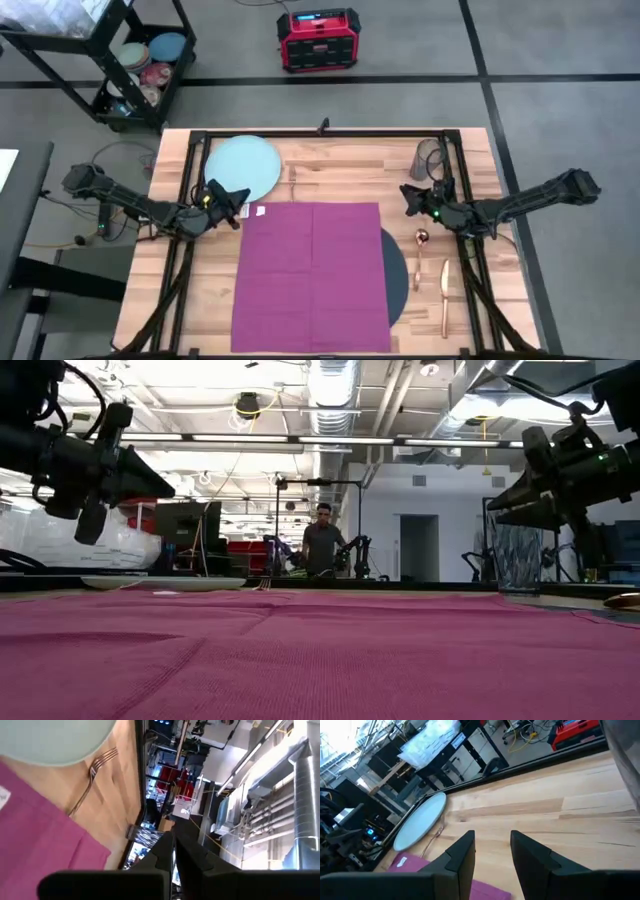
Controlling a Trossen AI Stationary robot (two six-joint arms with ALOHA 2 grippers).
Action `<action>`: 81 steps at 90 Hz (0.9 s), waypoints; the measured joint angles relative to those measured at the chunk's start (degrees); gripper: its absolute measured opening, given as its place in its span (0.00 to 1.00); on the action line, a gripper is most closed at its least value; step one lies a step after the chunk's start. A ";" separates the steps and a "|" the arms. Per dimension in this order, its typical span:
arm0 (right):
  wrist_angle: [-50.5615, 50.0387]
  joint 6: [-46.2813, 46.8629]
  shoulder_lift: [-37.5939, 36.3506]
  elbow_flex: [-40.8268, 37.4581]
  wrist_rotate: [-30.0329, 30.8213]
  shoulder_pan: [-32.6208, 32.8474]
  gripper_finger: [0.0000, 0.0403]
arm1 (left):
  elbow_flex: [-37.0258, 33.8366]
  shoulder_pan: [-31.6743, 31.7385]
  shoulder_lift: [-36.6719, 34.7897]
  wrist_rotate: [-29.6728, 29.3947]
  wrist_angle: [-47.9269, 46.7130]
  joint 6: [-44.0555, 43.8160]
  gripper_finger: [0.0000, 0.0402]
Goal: Set table place
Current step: Move the brown fork to the middle top of the table
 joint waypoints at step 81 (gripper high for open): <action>-2.86 -0.13 0.00 0.00 -0.02 0.00 0.28 | 0.00 1.55 0.02 6.72 -6.33 17.68 0.00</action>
